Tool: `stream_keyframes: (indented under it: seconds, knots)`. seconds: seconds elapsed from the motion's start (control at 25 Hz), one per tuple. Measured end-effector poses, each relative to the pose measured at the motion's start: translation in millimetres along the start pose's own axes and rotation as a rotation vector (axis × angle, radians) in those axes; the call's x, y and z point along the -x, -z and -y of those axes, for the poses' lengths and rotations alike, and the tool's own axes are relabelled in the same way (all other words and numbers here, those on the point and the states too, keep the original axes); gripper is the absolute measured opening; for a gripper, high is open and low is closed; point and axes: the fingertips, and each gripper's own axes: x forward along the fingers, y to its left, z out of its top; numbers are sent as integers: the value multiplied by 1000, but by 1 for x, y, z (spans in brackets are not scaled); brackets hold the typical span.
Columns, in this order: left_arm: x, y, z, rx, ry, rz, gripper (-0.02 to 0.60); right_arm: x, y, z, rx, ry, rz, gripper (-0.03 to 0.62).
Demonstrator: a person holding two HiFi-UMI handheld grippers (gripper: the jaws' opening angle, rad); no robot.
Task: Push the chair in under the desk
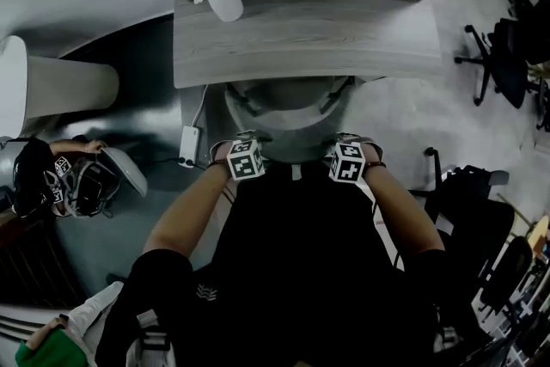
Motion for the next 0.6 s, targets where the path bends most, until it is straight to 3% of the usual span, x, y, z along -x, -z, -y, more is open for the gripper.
stream_keyframes:
  seconds: [0.08, 0.12, 0.24, 0.36, 0.48, 0.6]
  knots:
    - [26, -13, -8, 28, -41, 59, 274, 19, -5, 9, -13, 27, 47, 175]
    - [41, -23, -17, 60, -85, 117, 215, 31, -9, 19, -38, 59, 89, 172]
    - [93, -59, -57, 223, -243, 361, 169, 75, -23, 59, -149, 203, 246, 161]
    - [147, -87, -91, 364, -375, 592, 38, 120, -35, 95, -203, 360, 360, 158]
    - [200, -106, -113, 442, -494, 768, 6, 157, -46, 116, -209, 475, 432, 155]
    - [247, -118, -123, 459, -598, 912, 6, 188, -59, 129, -251, 527, 561, 155]
